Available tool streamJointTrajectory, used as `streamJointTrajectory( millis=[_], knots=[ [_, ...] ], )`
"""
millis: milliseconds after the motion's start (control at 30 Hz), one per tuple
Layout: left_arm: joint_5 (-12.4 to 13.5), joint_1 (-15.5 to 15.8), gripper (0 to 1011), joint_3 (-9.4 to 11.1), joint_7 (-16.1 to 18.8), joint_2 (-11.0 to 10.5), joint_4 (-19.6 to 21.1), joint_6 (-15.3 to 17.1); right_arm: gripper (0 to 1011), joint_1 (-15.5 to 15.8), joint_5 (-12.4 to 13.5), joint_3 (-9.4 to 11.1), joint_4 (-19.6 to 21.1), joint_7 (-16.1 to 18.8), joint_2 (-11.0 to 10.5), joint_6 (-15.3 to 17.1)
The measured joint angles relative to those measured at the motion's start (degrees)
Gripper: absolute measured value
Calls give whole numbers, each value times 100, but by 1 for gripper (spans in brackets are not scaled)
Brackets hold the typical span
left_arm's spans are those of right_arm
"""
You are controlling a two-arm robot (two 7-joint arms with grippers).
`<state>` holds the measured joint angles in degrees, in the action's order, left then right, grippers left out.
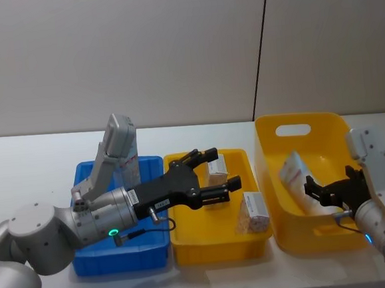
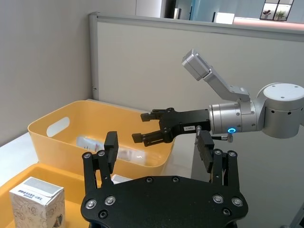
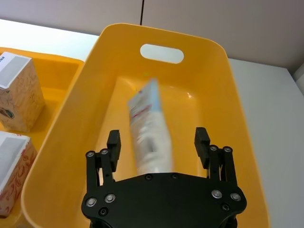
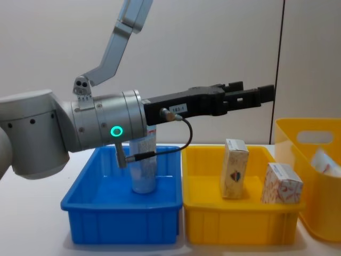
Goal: Bimanual collaborative sorting of washing and personal care products
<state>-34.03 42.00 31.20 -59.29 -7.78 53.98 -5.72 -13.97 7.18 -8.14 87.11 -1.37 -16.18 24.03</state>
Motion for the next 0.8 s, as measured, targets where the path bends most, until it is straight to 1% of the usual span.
streamJointTrajectory(
  millis=[33, 133, 433, 567, 800],
  knots=[
    [0, 0, 1001, 0, 0, 0, 0, 0, 962, -3, -3, -1, -7, -5, 4, -1],
    [0, 0, 1001, 0, 0, 0, 0, 0, 1003, -8, -8, -2, -19, -13, 8, -2],
    [0, 0, 1001, 0, 0, 0, 0, 0, 1003, -13, -12, 1, -30, -16, 17, -18],
    [0, 0, 1001, 0, 0, 0, 0, 0, 1003, 1, 3, 33, 10, 11, 26, -95],
    [0, 0, 1001, 0, 0, 0, 0, 0, 1003, 67, 131, 148, 181, 136, 59, -332]
  ],
)
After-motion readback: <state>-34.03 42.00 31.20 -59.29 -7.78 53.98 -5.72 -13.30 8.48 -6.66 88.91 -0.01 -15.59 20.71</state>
